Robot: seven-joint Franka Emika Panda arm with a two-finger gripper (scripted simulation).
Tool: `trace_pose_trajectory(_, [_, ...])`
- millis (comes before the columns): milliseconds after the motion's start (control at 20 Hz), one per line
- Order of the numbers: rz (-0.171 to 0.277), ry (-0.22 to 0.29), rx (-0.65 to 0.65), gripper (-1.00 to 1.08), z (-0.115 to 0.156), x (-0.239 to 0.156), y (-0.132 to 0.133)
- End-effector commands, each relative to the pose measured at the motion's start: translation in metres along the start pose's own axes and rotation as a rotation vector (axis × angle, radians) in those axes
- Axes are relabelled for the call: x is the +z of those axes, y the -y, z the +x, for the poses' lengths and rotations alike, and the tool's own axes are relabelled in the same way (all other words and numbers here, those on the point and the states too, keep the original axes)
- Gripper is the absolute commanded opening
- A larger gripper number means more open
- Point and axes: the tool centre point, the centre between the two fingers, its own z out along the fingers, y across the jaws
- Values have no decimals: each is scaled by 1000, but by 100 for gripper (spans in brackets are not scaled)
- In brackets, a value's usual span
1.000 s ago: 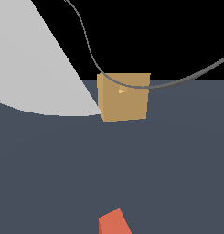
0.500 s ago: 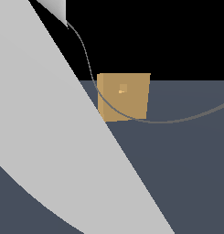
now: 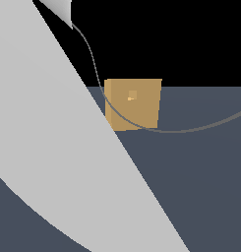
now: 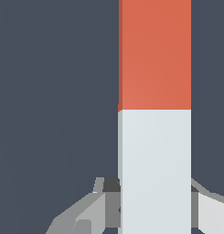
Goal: Insert the peg into the horizontal hole in a box.
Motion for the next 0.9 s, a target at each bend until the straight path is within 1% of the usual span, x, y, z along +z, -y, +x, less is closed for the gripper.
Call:
trace_pose_trajectory(0, [0, 0, 0, -100, 1, 0, -1])
trace_pose_trajectory(250, [0, 0, 3, -100, 7, -2, -3])
trace_pose_trajectory(450, [0, 0, 8, -100, 18, -6, -7])
trace_pose_trajectory(650, [0, 0, 16, -100, 35, -12, -14])
trace_pose_trajectory(850, [0, 0, 29, -100, 62, -22, -24])
